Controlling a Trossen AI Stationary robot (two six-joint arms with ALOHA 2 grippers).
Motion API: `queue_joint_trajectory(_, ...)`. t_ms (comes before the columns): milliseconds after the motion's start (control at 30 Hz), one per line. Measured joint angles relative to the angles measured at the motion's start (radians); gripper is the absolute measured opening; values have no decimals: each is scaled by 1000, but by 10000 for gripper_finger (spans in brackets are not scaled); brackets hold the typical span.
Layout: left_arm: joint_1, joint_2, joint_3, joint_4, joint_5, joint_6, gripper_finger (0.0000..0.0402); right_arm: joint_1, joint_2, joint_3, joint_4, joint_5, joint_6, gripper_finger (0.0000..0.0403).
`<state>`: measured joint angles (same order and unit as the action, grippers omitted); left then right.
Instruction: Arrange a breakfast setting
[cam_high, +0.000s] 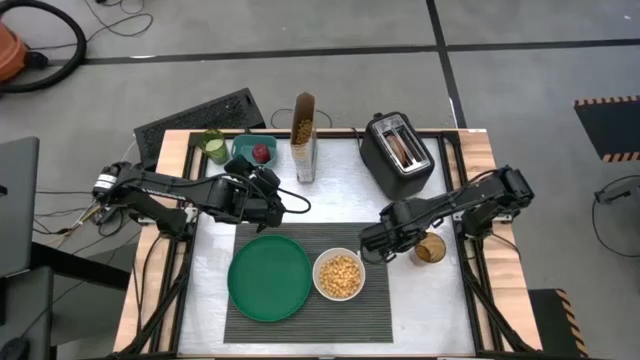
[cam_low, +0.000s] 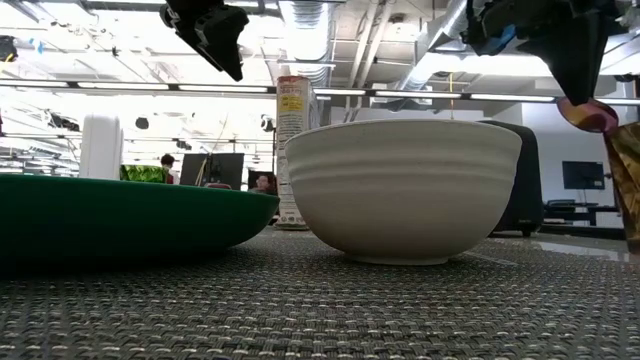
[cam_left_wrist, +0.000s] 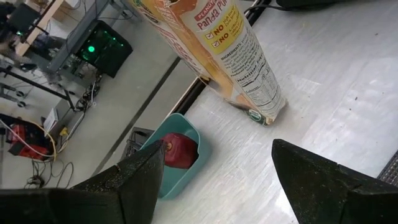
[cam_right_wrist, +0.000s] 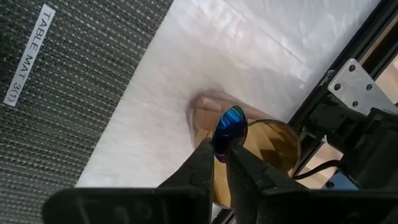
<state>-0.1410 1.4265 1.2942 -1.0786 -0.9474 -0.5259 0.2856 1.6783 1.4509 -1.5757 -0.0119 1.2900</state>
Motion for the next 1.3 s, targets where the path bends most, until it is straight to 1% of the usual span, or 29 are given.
queue_joint_trajectory(133,0,0,0,0,0,-1,281,10,-11,-2,3,-12,1,56)
queue_joint_trajectory(300,0,0,-2,0,0,-2,281,16,-46,-4,15,-17,45,50)
queue_joint_trajectory(467,0,0,-2,13,-1,-5,281,16,-98,-3,13,-17,66,17)
queue_joint_trajectory(567,0,0,-2,30,-1,-5,281,16,-118,-3,11,1,68,17)
queue_joint_trajectory(667,0,0,-2,40,0,-5,281,14,-121,-3,8,13,77,34)
queue_joint_trajectory(767,0,0,-2,42,0,1,281,15,-121,-3,7,36,-15,46)
queue_joint_trajectory(833,0,0,-2,42,1,17,281,15,-121,-3,6,64,-143,49)
queue_joint_trajectory(900,0,0,-2,42,16,25,281,6,-134,-3,9,116,-274,51)
queue_joint_trajectory(967,2,0,-2,41,48,28,281,-19,-158,-2,23,125,-397,55)
queue_joint_trajectory(1033,3,0,-2,41,74,19,281,-53,-184,-1,47,64,-510,69)
queue_joint_trajectory(1133,3,0,-2,42,79,-18,281,-93,-209,-1,100,-20,-583,109)
queue_joint_trajectory(1200,5,0,-2,42,78,-36,281,-104,-221,-1,123,-36,-631,149)
queue_joint_trajectory(1300,6,0,-2,42,79,-45,281,-122,-217,-1,105,-35,-752,217)
